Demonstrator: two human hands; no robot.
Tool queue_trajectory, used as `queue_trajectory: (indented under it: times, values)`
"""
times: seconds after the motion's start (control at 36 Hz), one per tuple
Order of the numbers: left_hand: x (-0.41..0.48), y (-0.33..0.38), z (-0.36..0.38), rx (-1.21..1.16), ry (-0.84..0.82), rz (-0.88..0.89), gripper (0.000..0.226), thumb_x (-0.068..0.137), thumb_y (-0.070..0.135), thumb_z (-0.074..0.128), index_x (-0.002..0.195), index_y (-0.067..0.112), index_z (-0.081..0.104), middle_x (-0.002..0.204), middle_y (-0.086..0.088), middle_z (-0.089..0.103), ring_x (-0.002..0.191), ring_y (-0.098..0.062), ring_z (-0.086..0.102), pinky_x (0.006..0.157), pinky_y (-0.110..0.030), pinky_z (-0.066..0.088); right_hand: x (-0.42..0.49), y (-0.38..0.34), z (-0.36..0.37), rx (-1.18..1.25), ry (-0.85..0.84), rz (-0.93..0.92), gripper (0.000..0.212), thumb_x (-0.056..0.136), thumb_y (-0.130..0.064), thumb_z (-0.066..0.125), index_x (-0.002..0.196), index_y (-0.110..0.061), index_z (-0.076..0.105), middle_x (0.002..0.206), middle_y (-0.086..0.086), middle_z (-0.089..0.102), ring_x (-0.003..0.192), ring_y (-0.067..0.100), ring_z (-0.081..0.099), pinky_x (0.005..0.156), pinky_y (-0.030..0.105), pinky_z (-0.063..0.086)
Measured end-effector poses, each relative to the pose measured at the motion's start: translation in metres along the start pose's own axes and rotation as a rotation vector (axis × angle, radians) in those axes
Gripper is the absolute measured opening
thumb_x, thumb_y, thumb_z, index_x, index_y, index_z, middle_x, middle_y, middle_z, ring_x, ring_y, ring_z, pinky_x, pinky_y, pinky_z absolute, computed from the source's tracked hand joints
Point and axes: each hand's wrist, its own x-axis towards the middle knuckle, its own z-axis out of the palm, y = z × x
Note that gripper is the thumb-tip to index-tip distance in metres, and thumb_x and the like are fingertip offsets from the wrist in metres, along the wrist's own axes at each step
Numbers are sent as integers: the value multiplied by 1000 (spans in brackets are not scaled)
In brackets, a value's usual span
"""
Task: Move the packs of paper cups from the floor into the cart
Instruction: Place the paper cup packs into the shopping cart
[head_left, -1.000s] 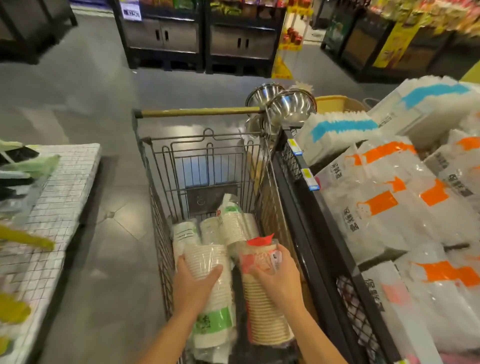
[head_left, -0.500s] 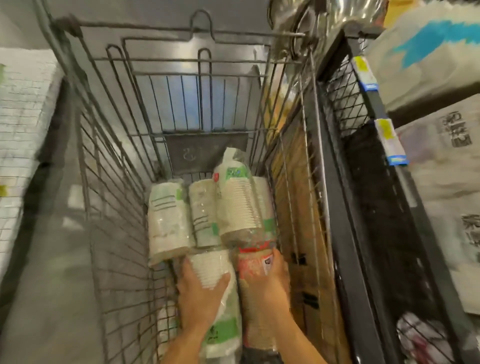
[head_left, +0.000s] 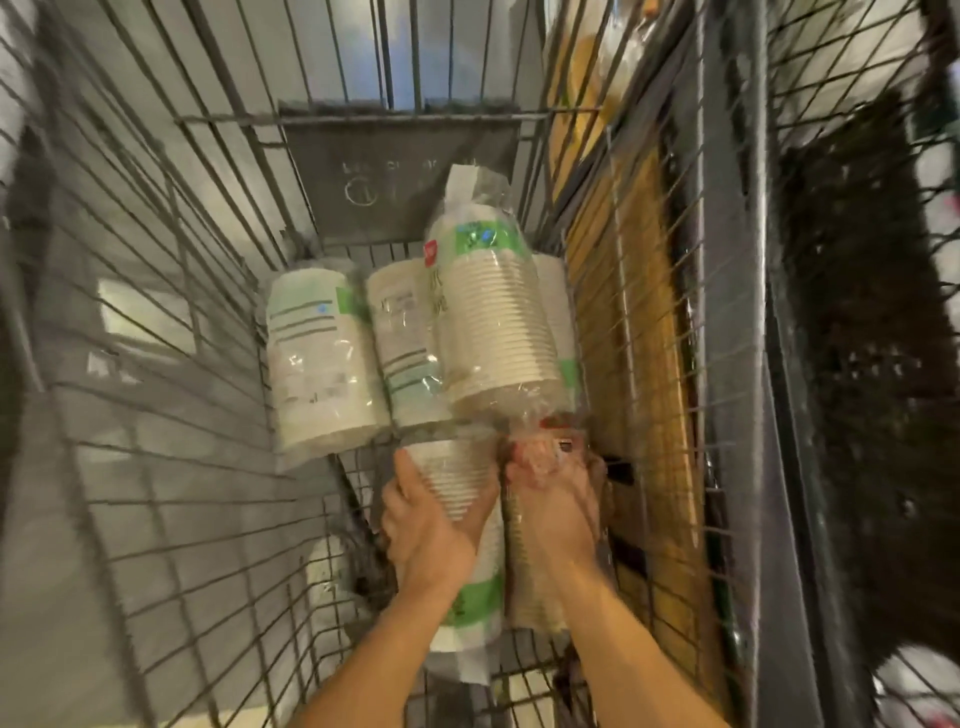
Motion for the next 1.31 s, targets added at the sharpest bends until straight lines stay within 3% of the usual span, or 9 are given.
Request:
queue_trajectory:
  times: [0.03,0.14,0.22,0.28,0.39,0.67,0.81,0.97,1.31]
  values:
    - [-1,5,-3,-12,-30,-3,126,71,85,58,155,33,-20,158,-9,10,144,-42,22,114,-57,28,7,3,-5,159,-144,-85,104,86,-50,81,168,-22,24,169,16,34,159,36,26,128,50,31]
    - [-8,23,-22,52,-163,-27,131,67,91,54,155,30,-21,160,-5,1,148,-37,10,119,-55,25,-13,-22,-30,62,-90,-140,120,81,-56,84,171,-21,14,177,11,16,166,32,11,132,50,26]
    - [-17,42,-49,237,-194,44,109,71,74,60,153,20,14,155,-12,23,144,-36,25,113,-55,36,-41,-34,-59,-65,-173,-129,106,94,-49,76,172,-25,9,180,3,0,165,25,17,128,41,30]
    - [-30,65,-77,412,-205,168,85,79,64,58,149,24,31,156,-9,31,145,-32,29,111,-53,38,-50,-40,-84,-98,-184,-178,83,101,-43,67,169,-21,24,177,8,19,159,27,32,124,38,34]
    - [-69,125,-147,678,-142,430,72,90,55,52,152,24,33,153,-6,39,138,-29,41,109,-45,39,-79,-56,-138,-226,-150,-326,56,96,-46,64,145,-21,52,140,8,63,130,33,62,105,44,54]
    - [-191,239,-261,1015,79,854,52,92,46,52,136,20,47,132,-7,54,123,-30,52,98,-47,45,-186,-102,-292,-460,93,-588,53,99,-47,63,142,-18,54,136,10,62,131,35,61,103,45,54]
    - [-238,285,-284,1065,45,1053,56,97,47,50,144,19,42,132,-7,52,121,-31,53,100,-47,47,-231,-95,-347,-393,196,-530,44,99,-44,61,134,-16,56,128,12,64,121,36,65,95,45,57]
    - [-283,314,-281,1089,-3,1306,61,94,56,50,145,23,42,134,-5,53,123,-30,55,98,-48,49,-299,-53,-379,-268,376,-345,51,103,-42,59,149,-22,51,146,9,61,134,32,58,104,42,52]
    - [-427,271,-203,1202,-369,1765,56,93,49,55,142,25,47,139,-1,56,126,-25,54,104,-44,46,-444,91,-352,-45,532,146,48,103,-41,61,146,-22,55,145,6,62,132,31,60,100,42,52]
